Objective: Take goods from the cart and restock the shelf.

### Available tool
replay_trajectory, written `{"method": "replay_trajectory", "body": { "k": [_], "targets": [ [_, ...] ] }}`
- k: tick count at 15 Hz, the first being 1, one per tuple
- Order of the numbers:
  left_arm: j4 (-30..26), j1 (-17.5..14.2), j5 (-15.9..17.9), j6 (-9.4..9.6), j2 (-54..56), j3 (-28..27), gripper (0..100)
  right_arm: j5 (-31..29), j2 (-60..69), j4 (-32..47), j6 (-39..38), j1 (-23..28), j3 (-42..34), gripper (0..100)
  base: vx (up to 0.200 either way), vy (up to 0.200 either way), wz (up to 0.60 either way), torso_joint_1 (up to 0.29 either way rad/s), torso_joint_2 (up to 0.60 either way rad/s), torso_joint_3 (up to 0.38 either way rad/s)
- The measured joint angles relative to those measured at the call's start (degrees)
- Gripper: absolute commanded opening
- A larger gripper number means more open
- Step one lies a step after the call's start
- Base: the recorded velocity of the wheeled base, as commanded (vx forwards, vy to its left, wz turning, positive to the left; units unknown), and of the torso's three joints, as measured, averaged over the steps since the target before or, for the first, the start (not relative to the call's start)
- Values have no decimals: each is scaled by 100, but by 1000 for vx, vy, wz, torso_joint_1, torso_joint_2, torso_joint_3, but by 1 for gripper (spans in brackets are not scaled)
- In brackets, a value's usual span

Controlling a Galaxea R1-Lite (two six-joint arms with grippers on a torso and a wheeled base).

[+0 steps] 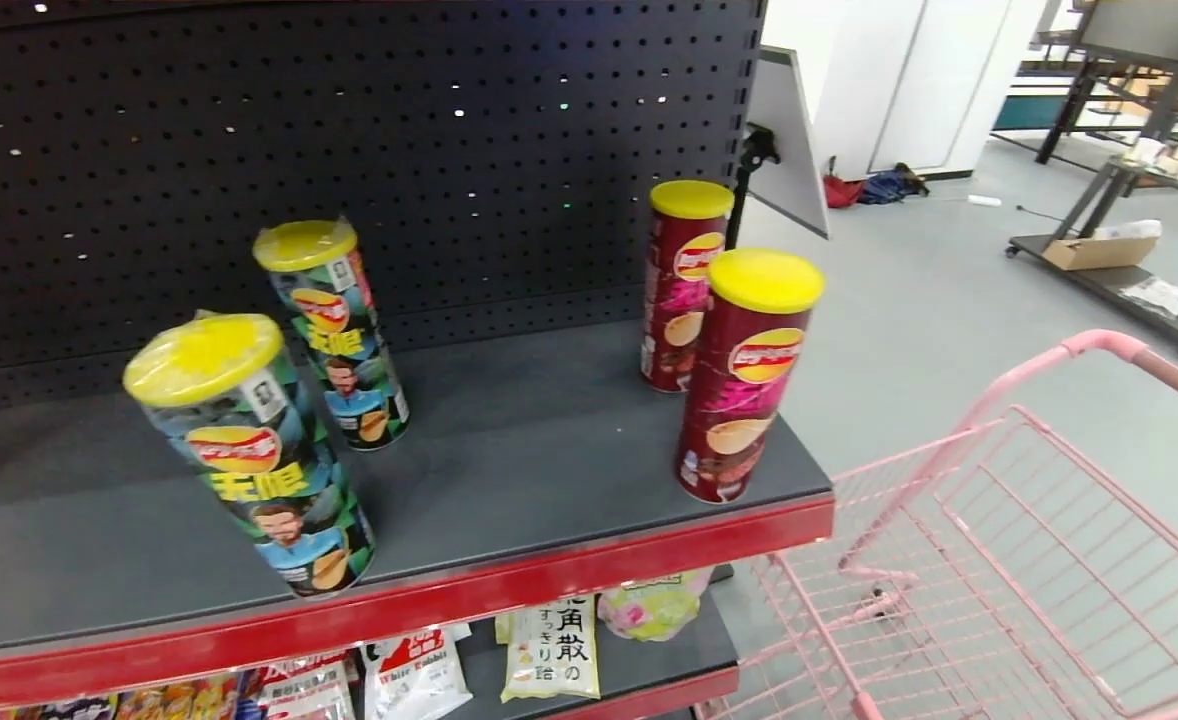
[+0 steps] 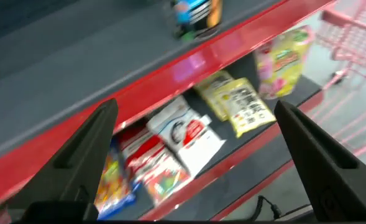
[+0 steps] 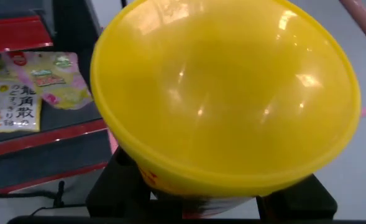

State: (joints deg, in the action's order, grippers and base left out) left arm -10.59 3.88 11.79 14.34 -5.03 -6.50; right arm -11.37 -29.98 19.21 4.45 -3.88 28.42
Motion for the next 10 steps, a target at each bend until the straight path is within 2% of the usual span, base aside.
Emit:
{"method": "replay_trajectory", "body": {
  "k": [2, 10],
  "targets": [
    [-2, 0, 2, 0, 0, 0, 100, 5, 0, -15, 0, 2, -37, 0, 0, 0, 600, 7, 2, 5],
    [-5, 0, -29, 66, 9, 5, 100, 89, 517, 18, -106, -37, -118, 0, 0, 0, 0, 0, 0, 0]
  ]
}}
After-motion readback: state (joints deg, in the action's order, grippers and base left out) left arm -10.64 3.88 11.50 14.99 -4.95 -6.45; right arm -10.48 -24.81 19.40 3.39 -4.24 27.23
